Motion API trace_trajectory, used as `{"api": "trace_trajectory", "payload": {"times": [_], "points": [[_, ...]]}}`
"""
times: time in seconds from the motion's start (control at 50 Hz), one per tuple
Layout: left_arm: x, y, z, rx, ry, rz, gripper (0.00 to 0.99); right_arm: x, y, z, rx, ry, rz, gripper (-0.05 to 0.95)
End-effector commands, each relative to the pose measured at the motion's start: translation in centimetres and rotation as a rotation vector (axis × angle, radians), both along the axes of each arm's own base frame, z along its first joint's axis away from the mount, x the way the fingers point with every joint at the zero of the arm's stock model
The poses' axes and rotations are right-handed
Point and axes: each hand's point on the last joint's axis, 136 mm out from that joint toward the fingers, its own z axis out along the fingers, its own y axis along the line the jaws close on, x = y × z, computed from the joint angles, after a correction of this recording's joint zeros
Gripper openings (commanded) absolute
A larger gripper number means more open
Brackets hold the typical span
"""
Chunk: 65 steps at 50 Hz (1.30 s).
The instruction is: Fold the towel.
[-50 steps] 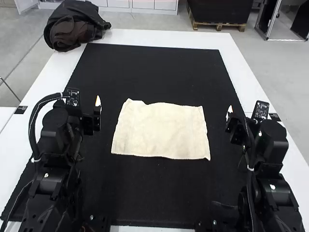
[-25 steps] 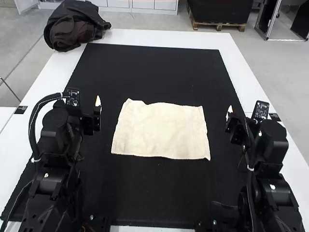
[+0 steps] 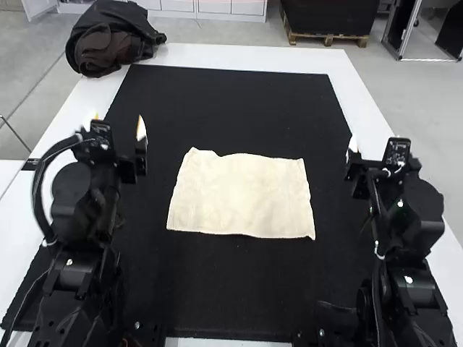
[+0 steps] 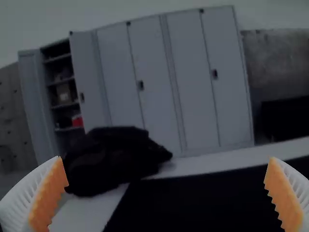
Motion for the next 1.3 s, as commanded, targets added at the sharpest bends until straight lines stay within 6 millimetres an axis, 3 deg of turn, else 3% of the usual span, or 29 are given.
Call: {"api": "trace_trajectory", "payload": {"times": [0.0, 0.06, 0.1, 0.24, 0.36, 0.46, 0.56, 0.66, 0.76, 0.86, 1.1, 1.28], "points": [[-0.7, 1.0, 1.4, 0.001, -0.051, 0.056, 0.954, 0.1, 1.5, -0.1, -0.268, 0.013, 0.032, 0.91], [-0.8, 1.1, 1.7, -0.001, -0.052, 0.061, 0.954, 0.2, 1.7, -0.5, -0.404, 0.037, 0.024, 0.91], [-0.8, 1.0, 1.9, -0.001, -0.055, 0.060, 0.956, 0.1, 1.8, 0.0, -0.406, 0.015, 0.022, 0.91], [-1.4, 0.8, 4.3, 0.000, -0.095, 0.049, 0.956, -1.4, 1.7, 4.8, -0.354, -0.152, 0.006, 0.91], [-0.6, 0.3, 7.2, 0.012, -0.074, 0.021, 0.956, -1.3, 1.6, 7.5, -0.222, -0.134, 0.040, 0.91], [1.9, 0.1, 8.8, 0.001, -0.008, 0.005, 0.959, 0.7, 1.5, 9.5, -0.073, -0.070, 0.078, 0.91], [5.5, 0.2, 9.3, -0.012, 0.082, 0.003, 0.961, 4.8, 1.7, 9.2, 0.062, 0.082, 0.118, 0.91], [9.0, 0.5, 7.9, -0.035, 0.183, 0.007, 0.959, 8.5, 1.9, 7.9, 0.120, 0.210, 0.135, 0.91], [12.8, 0.9, 4.4, -0.058, 0.325, 0.023, 0.957, 12.3, 1.6, 3.6, 0.197, 0.389, 0.131, 0.91], [15.4, 1.2, 0.7, -0.088, 0.455, 0.036, 0.959, 14.3, 0.9, -0.8, 0.265, 0.521, 0.115, 0.91], [17.6, -0.3, -8.8, -0.144, 0.733, -0.034, 0.957, 15.1, 1.8, -9.9, 0.383, 0.768, 0.151, 0.91], [17.6, -1.8, -13.3, -0.159, 0.879, -0.114, 0.961, 14.8, 3.3, -12.3, 0.400, 0.840, 0.228, 0.91]]}}
